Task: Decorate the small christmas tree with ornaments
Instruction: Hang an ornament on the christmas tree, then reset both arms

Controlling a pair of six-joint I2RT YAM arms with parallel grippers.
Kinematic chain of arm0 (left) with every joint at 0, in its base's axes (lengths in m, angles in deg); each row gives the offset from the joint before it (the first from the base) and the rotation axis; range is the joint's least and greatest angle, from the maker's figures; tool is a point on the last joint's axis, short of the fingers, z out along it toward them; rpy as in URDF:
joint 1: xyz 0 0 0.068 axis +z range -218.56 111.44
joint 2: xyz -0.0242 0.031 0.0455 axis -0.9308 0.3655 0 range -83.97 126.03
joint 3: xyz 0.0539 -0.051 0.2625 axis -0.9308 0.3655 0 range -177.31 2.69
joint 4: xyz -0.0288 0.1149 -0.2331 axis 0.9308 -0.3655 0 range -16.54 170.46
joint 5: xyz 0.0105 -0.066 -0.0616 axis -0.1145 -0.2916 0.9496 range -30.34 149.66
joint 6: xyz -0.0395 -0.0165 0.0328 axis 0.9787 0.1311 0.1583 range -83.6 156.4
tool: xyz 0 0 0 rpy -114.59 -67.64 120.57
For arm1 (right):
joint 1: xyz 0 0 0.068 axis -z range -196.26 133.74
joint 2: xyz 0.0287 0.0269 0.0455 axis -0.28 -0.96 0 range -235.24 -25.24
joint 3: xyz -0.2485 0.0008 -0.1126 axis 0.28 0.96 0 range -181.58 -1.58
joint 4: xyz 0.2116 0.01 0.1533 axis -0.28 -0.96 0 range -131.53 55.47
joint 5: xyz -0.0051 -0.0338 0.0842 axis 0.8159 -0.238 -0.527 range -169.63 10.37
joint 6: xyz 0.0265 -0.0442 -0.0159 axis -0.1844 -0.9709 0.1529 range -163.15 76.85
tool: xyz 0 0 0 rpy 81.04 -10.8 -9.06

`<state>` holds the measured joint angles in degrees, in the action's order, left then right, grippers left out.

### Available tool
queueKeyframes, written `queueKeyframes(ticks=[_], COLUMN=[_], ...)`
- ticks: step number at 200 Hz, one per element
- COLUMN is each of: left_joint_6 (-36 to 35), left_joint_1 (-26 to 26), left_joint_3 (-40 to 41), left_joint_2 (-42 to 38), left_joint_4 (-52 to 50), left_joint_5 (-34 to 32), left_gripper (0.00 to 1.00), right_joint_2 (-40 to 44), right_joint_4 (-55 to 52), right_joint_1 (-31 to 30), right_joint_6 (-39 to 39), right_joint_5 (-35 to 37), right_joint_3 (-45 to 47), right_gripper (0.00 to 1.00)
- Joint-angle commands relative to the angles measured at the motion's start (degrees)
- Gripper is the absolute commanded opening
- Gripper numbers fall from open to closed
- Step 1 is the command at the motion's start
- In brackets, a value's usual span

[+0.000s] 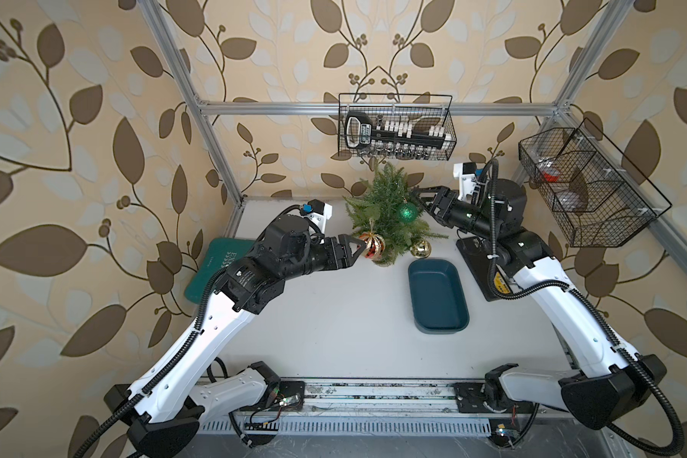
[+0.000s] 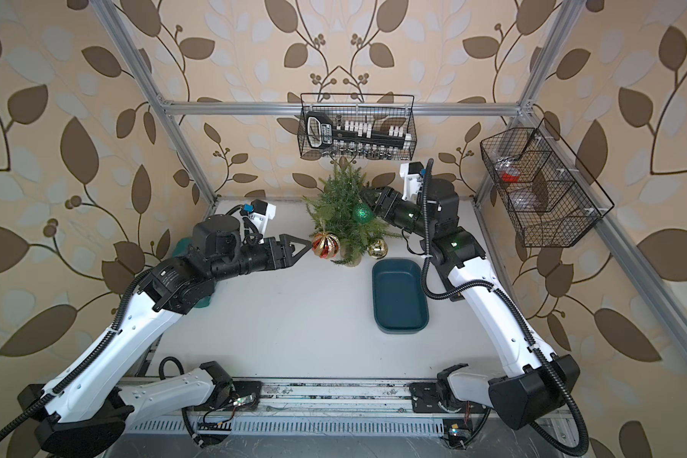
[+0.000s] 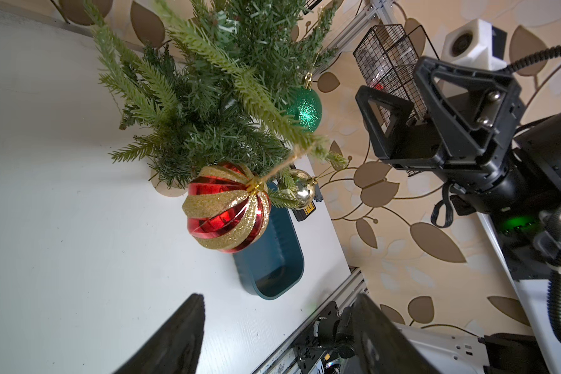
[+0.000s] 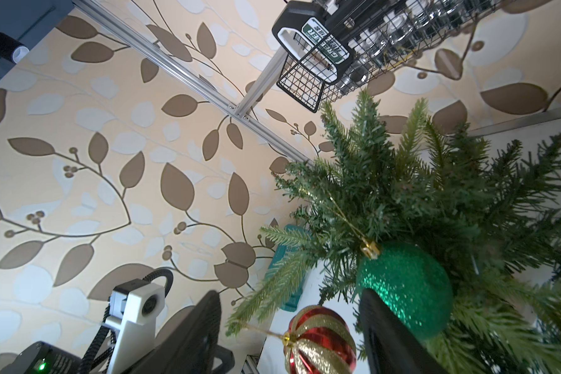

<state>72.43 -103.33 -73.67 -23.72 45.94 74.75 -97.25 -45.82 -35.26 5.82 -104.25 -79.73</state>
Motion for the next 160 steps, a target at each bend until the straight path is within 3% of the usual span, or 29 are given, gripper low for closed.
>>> queueKeyframes(ticks=[1,49,54,107,160], left_joint_6=[-0.43,-2.37,-2.43,-2.13,-1.47], left_joint_1=[0.74,0.75,0.7,0.75,0.74], left_joint_3=[0.49,3.52,4.01,8.47,14.74], left_joint_2=[-1.79,-2.89,-3.07,-5.11,-9.58], left_joint_4=[0.52,-0.81,-0.81,-1.42,-3.73], left_joint_5=[2.48,3.97,4.36,5.74,2.17], left_gripper=[0.74,0.86,0.97,0.99,0.99], right_joint_2=[3.15,10.23,11.06,18.51,25.22], right_joint_4=[-3.66,-11.3,-11.86,-16.14,-17.19], right_joint_1=[-0.23,-0.07,-0.09,0.0,-0.04], right_joint_6=[-3.17,-8.59,-9.11,-12.96,-15.55], right_joint_5=[-2.09,-2.08,-2.01,-2.65,-2.56], right_joint_3=[2.27,7.75,8.55,16.85,25.18], right_gripper=[0.69,0.88,0.99,1.0,1.0])
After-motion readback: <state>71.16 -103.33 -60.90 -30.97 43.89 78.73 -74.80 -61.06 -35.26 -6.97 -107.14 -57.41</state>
